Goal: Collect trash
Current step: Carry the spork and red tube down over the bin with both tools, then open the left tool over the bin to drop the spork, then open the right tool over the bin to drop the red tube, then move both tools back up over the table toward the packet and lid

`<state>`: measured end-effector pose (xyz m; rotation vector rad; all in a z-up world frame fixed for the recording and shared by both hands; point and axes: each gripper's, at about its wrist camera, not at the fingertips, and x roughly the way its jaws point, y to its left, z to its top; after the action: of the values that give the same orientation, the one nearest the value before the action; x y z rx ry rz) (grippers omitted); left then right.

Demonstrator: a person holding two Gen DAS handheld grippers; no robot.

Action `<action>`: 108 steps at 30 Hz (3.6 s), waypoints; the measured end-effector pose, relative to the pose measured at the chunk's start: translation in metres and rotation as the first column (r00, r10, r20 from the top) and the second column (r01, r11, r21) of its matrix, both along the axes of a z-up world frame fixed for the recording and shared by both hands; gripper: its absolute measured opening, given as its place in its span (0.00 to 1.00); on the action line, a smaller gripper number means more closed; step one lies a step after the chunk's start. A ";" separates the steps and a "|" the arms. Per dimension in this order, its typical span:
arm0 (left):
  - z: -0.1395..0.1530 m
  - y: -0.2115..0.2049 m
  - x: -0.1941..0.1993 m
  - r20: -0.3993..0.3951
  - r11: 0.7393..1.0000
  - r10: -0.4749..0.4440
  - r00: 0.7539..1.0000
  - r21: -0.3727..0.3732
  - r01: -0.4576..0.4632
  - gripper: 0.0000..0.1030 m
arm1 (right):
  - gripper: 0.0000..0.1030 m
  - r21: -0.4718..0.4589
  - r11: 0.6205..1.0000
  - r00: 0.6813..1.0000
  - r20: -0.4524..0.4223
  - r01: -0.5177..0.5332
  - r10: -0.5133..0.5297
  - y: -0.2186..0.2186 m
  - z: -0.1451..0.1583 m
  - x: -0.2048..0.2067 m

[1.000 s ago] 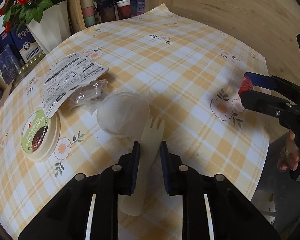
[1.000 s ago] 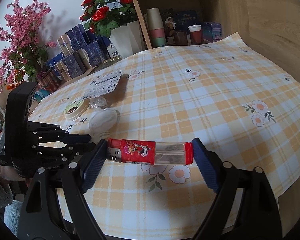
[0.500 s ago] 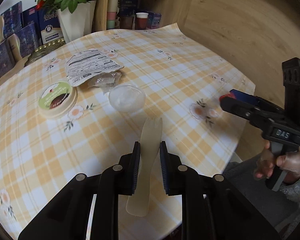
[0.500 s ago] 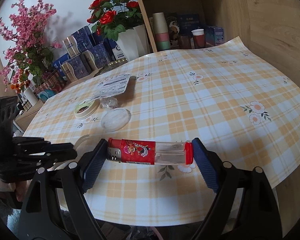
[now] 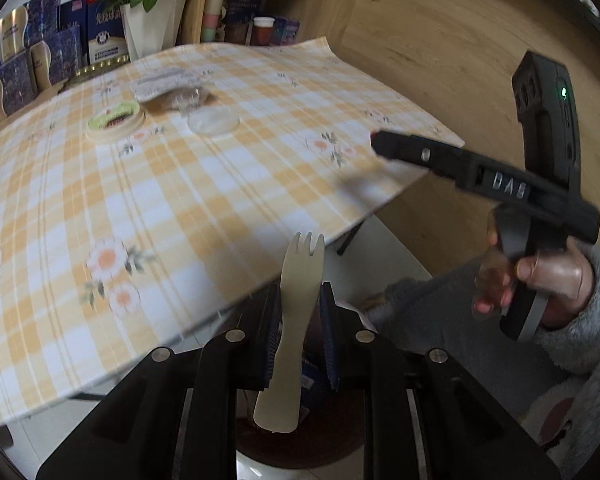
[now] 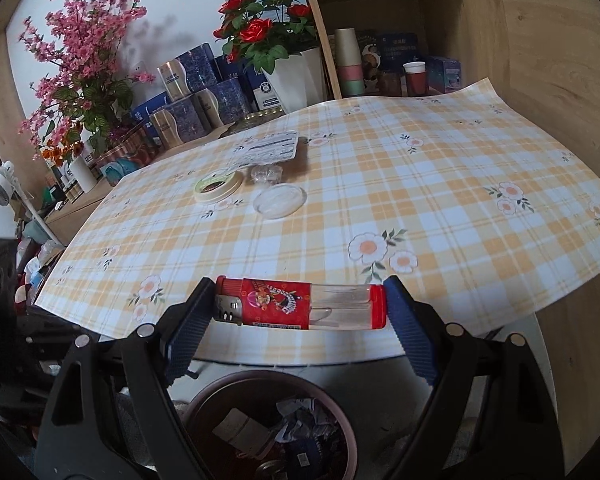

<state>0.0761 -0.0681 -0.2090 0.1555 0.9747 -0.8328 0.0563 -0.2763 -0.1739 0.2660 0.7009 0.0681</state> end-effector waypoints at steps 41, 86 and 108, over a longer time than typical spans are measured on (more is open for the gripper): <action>0.015 0.088 -0.048 0.330 0.916 0.371 0.868 0.025 -0.401 0.90 | 0.81 -0.089 0.982 0.975 -0.166 -0.167 0.151 0.058 -0.060 -0.049; 0.007 0.114 -0.057 0.330 0.862 0.480 0.813 -0.006 -0.506 0.93 | 0.94 -0.079 0.977 0.955 -0.239 -0.198 0.174 0.064 -0.074 -0.041; 0.025 0.122 -0.015 0.286 0.840 0.530 0.798 -0.049 -0.540 0.93 | 0.94 -0.217 0.962 0.984 -0.099 -0.168 0.149 0.034 -0.006 0.013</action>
<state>0.0610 0.0541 -0.1841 0.0220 0.6992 -0.2538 0.0694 -0.2427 -0.1801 -0.0049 0.8036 0.1307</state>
